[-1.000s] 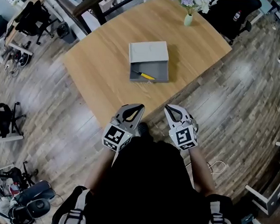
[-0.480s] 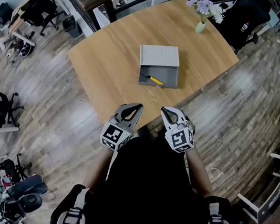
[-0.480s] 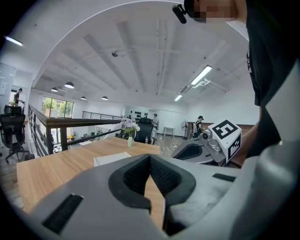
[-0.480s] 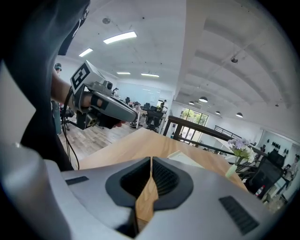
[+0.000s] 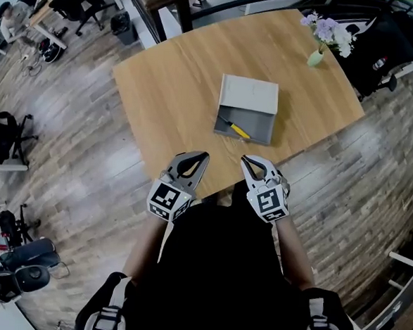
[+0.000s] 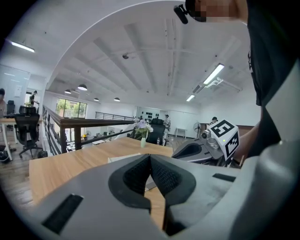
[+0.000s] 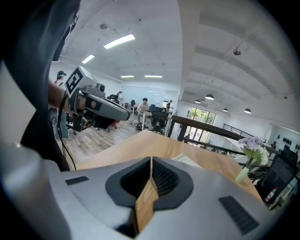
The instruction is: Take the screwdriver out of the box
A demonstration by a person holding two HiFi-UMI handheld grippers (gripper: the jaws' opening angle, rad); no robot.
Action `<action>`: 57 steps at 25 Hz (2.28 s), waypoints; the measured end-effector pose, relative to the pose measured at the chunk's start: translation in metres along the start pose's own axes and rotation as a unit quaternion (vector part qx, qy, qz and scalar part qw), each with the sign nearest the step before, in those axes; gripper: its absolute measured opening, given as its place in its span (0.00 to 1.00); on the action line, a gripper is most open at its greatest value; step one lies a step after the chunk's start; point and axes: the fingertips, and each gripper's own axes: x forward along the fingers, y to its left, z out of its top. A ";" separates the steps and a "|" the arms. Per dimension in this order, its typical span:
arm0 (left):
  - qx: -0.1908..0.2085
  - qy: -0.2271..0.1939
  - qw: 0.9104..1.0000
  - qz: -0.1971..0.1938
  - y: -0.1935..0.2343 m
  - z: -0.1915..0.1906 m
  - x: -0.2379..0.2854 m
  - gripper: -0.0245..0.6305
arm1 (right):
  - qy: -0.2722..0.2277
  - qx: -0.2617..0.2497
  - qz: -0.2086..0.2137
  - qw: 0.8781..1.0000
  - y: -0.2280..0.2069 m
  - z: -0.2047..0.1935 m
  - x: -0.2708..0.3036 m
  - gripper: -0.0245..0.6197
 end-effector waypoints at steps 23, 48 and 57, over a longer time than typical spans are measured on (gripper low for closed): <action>-0.045 0.022 0.991 0.128 0.065 0.013 0.052 0.07 | 0.029 -0.001 0.157 0.987 -0.070 -0.015 0.106 0.09; -0.080 0.016 0.966 0.244 0.055 0.014 0.056 0.07 | 0.165 -0.024 0.257 0.952 -0.078 -0.131 0.172 0.09; -0.085 0.029 0.960 0.266 0.046 0.009 0.058 0.07 | 0.184 -0.016 0.283 0.941 -0.072 -0.150 0.188 0.09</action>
